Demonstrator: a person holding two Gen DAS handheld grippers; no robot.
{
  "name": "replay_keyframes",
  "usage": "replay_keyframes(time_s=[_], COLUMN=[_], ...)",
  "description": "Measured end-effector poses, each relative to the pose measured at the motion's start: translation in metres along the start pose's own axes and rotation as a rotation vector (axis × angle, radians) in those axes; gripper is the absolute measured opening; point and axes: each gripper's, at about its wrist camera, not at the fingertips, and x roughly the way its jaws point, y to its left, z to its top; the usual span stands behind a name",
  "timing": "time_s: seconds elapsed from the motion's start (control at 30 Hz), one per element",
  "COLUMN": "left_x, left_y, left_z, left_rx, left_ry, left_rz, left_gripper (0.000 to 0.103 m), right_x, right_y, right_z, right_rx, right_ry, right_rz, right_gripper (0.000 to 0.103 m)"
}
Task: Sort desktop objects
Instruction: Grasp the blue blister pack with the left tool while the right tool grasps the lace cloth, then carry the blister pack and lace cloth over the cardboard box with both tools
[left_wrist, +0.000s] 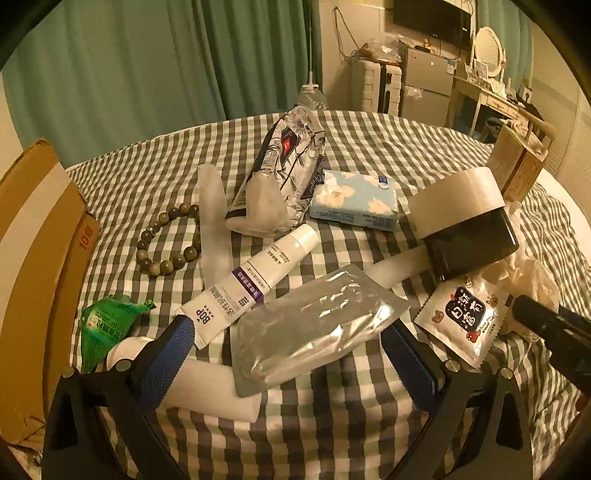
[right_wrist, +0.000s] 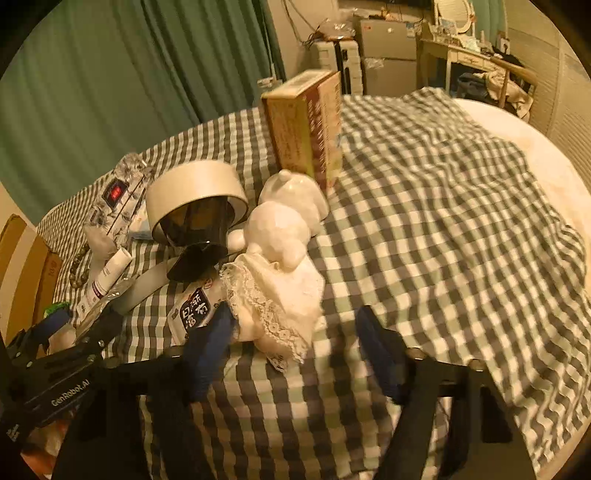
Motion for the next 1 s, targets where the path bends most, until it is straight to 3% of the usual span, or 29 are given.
replay_keyframes(time_s=[0.1, 0.23, 0.27, 0.47, 0.57, 1.0], left_x=[0.000, 0.004, 0.005, -0.005, -0.009, -0.059], left_y=[0.002, 0.003, 0.003, 0.006, 0.009, 0.007], left_z=[-0.001, -0.001, -0.002, -0.001, 0.002, 0.005], left_rx=[0.012, 0.047, 0.056, 0.073, 0.066, 0.043], left_ry=[-0.012, 0.008, 0.020, -0.010, 0.003, -0.009], left_rz=[-0.001, -0.027, -0.036, -0.015, -0.039, -0.109], left_gripper=[0.094, 0.057, 0.048, 0.012, 0.008, 0.007], right_x=[0.002, -0.001, -0.002, -0.008, -0.012, -0.057], right_y=[0.002, 0.005, 0.005, 0.001, -0.002, -0.004], right_z=[-0.002, -0.003, -0.003, -0.002, -0.002, -0.008], right_rx=[-0.014, -0.043, -0.048, -0.032, -0.016, -0.012], right_ry=[0.008, 0.005, 0.003, -0.008, -0.010, -0.057], right_rz=[0.017, 0.013, 0.011, 0.018, 0.028, 0.012], right_gripper=[0.041, 0.020, 0.019, 0.016, 0.015, 0.014])
